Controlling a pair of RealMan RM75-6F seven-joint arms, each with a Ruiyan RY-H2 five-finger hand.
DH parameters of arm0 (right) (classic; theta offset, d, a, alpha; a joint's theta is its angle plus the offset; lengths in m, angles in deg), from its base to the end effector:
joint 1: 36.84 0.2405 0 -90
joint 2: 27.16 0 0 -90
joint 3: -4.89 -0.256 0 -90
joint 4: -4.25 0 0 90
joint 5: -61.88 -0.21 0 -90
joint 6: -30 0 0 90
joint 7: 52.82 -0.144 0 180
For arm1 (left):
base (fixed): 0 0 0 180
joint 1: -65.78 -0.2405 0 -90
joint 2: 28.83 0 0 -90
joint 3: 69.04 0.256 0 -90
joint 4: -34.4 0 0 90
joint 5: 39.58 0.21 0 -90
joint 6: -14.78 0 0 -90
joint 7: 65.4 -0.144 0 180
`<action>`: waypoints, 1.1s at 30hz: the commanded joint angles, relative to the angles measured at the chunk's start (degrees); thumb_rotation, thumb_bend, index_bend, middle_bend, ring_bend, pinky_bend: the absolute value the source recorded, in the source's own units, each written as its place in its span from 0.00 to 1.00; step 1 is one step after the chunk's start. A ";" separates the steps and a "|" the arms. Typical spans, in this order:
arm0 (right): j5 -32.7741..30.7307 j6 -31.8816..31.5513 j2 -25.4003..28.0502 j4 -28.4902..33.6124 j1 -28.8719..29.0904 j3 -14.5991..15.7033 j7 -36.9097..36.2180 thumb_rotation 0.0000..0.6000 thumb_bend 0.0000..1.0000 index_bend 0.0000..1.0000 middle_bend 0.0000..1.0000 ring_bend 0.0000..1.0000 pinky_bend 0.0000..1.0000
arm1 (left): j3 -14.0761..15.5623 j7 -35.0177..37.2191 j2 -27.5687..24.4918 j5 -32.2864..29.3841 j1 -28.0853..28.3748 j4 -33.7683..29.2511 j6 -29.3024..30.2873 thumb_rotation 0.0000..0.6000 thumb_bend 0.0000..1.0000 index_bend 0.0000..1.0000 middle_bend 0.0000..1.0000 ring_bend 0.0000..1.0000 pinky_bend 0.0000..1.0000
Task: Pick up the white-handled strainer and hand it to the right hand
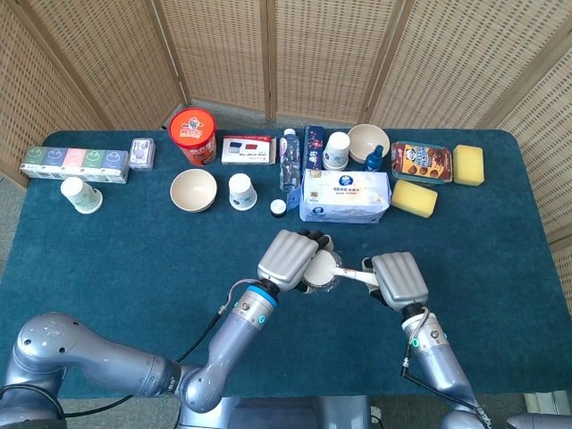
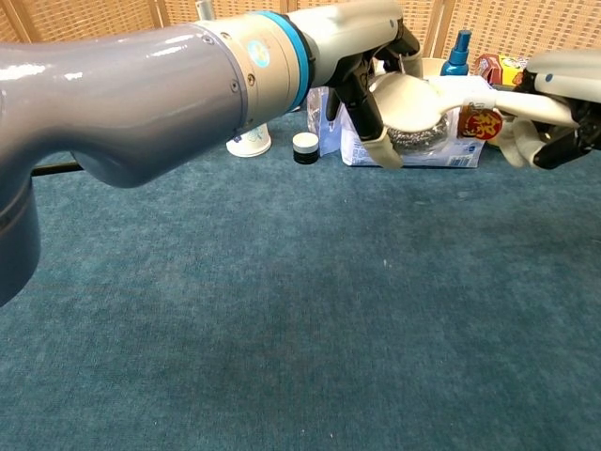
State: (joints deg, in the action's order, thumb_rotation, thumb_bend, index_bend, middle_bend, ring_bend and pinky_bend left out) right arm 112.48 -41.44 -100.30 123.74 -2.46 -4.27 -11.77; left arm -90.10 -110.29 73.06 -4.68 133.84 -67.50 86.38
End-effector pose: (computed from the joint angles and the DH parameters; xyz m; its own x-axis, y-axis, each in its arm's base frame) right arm -0.1383 -0.2720 0.0655 0.4416 -0.2646 0.8573 -0.8950 -0.1964 0.4004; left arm 0.0617 0.3047 -0.0459 0.3355 0.2561 0.9066 0.8573 -0.4819 -0.1812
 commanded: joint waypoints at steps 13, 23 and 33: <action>0.91 -2.85 -1.63 -0.55 0.37 0.99 1.25 1.00 0.71 0.87 1.00 1.00 1.00 | -0.11 0.78 -1.03 0.30 -0.49 -1.58 -0.84 1.00 0.00 0.20 0.12 0.21 0.57; 1.74 -3.33 -1.72 -0.92 0.08 0.90 -0.75 1.00 0.71 0.87 1.00 1.00 1.00 | -0.07 1.08 -3.19 1.40 -1.22 -4.03 -0.38 1.00 0.00 0.14 0.04 0.16 0.57; 4.07 -2.44 0.93 -1.31 -1.37 0.57 -6.66 1.00 0.71 0.86 1.00 1.00 1.00 | 5.71 0.92 -17.79 4.29 -7.71 -13.04 -0.32 1.00 0.00 0.03 0.00 0.01 0.31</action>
State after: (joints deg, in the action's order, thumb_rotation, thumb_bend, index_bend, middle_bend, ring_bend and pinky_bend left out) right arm 116.11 -43.95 -99.77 122.52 -3.56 -3.64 -17.90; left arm -86.77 -109.77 60.29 -1.32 128.91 -77.59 86.35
